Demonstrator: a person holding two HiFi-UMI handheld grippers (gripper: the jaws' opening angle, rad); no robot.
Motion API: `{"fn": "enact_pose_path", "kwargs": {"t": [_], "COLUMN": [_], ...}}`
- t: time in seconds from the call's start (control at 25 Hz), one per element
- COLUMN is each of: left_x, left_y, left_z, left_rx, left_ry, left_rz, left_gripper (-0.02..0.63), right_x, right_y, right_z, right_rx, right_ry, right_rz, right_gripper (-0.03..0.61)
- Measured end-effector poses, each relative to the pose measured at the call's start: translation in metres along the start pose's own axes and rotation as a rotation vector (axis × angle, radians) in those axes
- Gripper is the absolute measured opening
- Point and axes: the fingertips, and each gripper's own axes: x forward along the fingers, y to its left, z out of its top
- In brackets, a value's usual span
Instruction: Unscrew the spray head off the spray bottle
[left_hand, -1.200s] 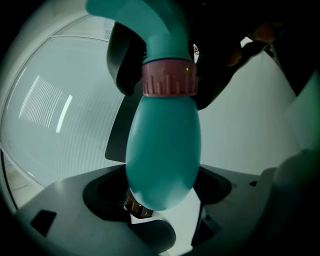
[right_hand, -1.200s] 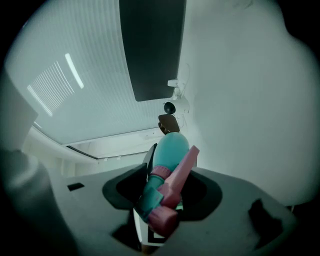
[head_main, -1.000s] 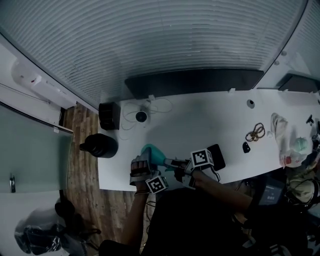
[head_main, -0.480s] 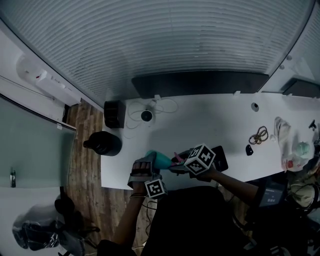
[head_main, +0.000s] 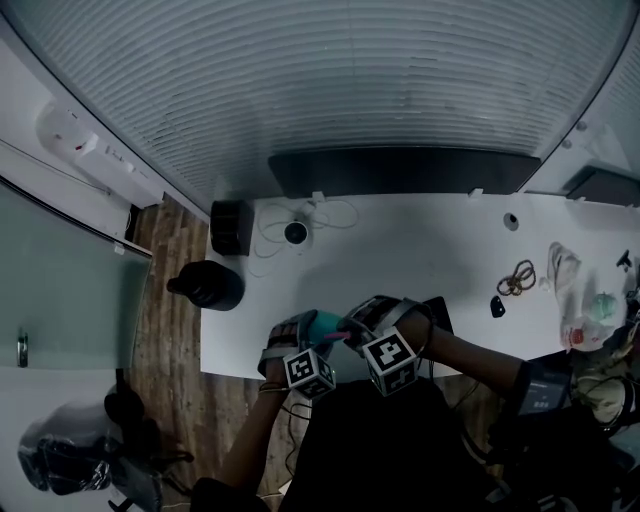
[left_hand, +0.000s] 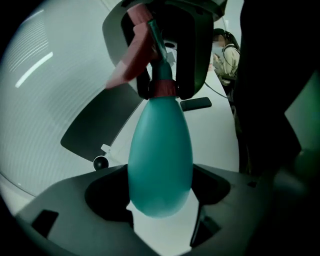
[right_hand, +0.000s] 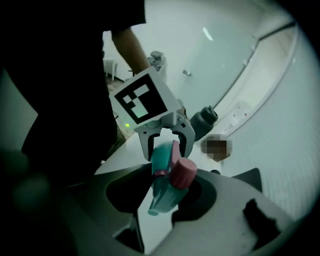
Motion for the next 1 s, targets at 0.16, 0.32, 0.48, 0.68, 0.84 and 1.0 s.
{"fn": "enact_pose_path", "kwargs": {"t": [0.16,0.32,0.48,0.68,0.84,1.0], "left_x": [0.0,-0.015,-0.029,-0.043,-0.032,-0.025], "left_y": [0.024,0.069,0.102,0.111,0.098,0.092], "left_z": [-0.008,-0.028,-0.039,-0.029,-0.009,-0.009], "left_rx": [-0.018,0.06,0.113,0.246,0.346,0.406], "left_ry": [0.018,0.108,0.131,0.106,0.087,0.125], "left_rz": [0.14,0.384,0.522,0.625,0.605,0.585], "left_gripper": [0.37,0.371,0.371,0.371,0.371,0.371], "right_x": [-0.009,-0.026,-0.043,-0.049,-0.031,-0.017], "right_y": [-0.026,-0.048,-0.048,-0.05,-0.045,-0.042], "right_z": [0.005,-0.013,-0.025,-0.033,-0.021,-0.025], "right_rx": [0.13,0.735,1.495,2.294,2.272,2.248], "right_ry": [-0.075,-0.284,-0.704,-1.308,-1.238,-1.184], "right_rz": [-0.148,-0.171,0.105,0.702,0.694,0.611], "right_gripper": [0.13,0.13,0.13,0.132,0.132,0.13]}}
